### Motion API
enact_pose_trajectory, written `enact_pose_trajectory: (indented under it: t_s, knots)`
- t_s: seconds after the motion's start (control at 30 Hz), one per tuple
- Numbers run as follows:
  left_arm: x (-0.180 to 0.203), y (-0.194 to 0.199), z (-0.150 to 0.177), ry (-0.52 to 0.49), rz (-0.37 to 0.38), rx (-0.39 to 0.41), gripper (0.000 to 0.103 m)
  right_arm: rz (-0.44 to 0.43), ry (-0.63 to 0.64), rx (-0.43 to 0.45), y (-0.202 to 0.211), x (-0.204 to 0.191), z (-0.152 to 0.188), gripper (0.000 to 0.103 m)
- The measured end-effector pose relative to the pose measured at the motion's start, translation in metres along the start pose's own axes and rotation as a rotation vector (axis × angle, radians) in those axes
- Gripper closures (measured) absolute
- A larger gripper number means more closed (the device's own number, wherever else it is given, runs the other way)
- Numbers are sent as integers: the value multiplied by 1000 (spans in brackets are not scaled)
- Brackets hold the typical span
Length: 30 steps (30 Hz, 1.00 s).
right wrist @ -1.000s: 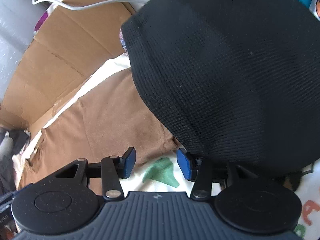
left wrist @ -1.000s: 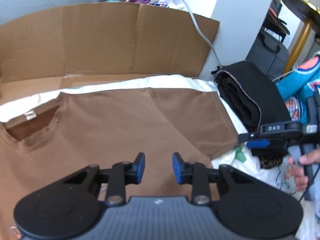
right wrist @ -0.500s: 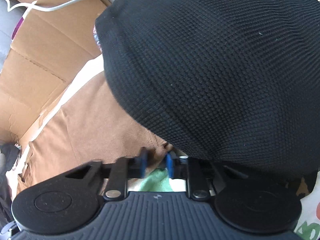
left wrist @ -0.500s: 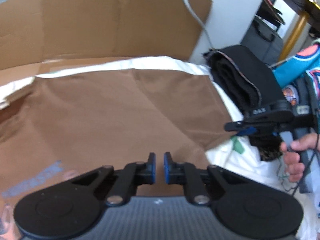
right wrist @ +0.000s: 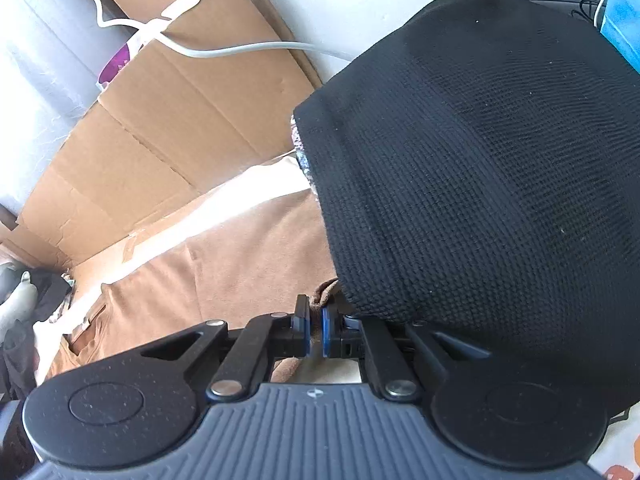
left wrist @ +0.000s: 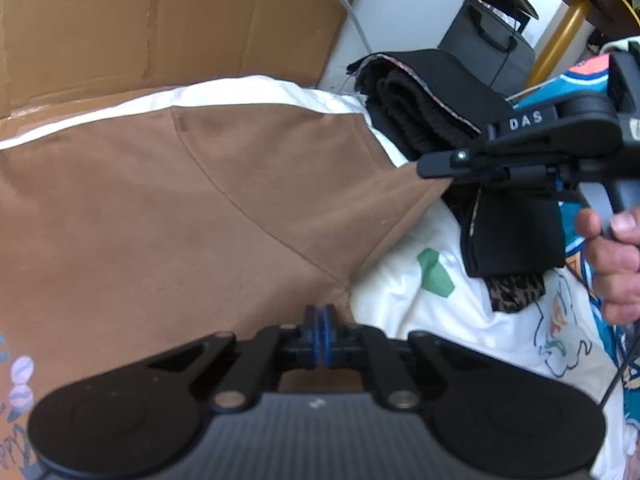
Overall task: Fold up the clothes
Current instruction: 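Grasp the brown t-shirt sleeve edge with the right gripper, then fold the held sleeve over the shirt body with the right gripper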
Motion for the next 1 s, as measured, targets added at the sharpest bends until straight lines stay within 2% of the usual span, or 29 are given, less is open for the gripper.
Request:
enact_pose_trajectory:
  t_s: [0.33, 0.53, 0.67, 1.0]
  knots:
    - [-1, -15, -5, 8, -5, 0, 103, -11, 10, -4, -6, -7, 5, 100]
    - [-1, -19, -2, 16, 3, 7, 103, -58, 51, 10, 17, -2, -9, 100]
    - [-1, -20, 0, 3, 4, 19, 103, -91, 71, 5, 21, -13, -7, 100]
    - [0, -22, 1, -22, -1, 51, 103, -273, 111, -101, 34, -48, 19, 100]
Point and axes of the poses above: each gripper's, at about its wrist camera, not at the fingertips, and y roughly against the way its jaws point, x to its right, z to its underside, the point moved 9 cm from there along -y, roughly the way its jaws point, and after that the axes turned 15 degrees about -y, right-handed, at the moved point
